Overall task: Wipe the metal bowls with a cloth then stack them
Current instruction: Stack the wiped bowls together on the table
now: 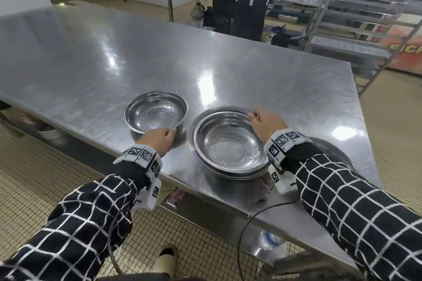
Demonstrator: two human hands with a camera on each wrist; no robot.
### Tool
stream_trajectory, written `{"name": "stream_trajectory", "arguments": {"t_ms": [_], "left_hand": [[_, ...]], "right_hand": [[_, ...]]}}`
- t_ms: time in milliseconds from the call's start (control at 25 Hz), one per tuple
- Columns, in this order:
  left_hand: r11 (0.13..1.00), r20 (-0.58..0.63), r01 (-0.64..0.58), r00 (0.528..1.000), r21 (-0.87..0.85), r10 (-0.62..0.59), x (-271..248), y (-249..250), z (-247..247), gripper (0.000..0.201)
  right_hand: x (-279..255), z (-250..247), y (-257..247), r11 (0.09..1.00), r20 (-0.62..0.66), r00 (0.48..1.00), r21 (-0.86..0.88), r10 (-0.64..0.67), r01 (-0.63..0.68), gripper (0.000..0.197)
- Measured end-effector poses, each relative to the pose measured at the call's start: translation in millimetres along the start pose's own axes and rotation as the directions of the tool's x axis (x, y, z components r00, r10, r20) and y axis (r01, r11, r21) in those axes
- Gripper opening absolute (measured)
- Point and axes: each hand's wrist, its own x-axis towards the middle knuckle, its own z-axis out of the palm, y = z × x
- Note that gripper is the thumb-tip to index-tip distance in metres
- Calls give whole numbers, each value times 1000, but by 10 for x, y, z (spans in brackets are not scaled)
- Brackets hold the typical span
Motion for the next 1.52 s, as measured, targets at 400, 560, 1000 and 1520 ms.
{"name": "stream_trajectory", "arguments": {"t_ms": [400, 560, 1000, 1520], "left_hand": [[973, -22, 227, 974, 45, -226, 776, -1013, -596, 40], [944, 48, 319, 945, 85, -324, 1122, -1337, -652, 45], [965, 128, 229, 969, -129, -213, 1606, -1572, -487, 41], [919, -94, -142, 989, -369, 115, 1623, -254, -859, 37]], "right_hand": [[1294, 571, -1212, 994, 186, 977, 45, -102, 95, 27], [1698, 824, -1468, 982, 404, 914, -169, -11, 87, 41], [2140, 1146, -1525, 992, 629, 770, -125, 102, -29, 21], [1625, 213, -1007, 967, -142, 961, 122, 238, -222, 22]]}}
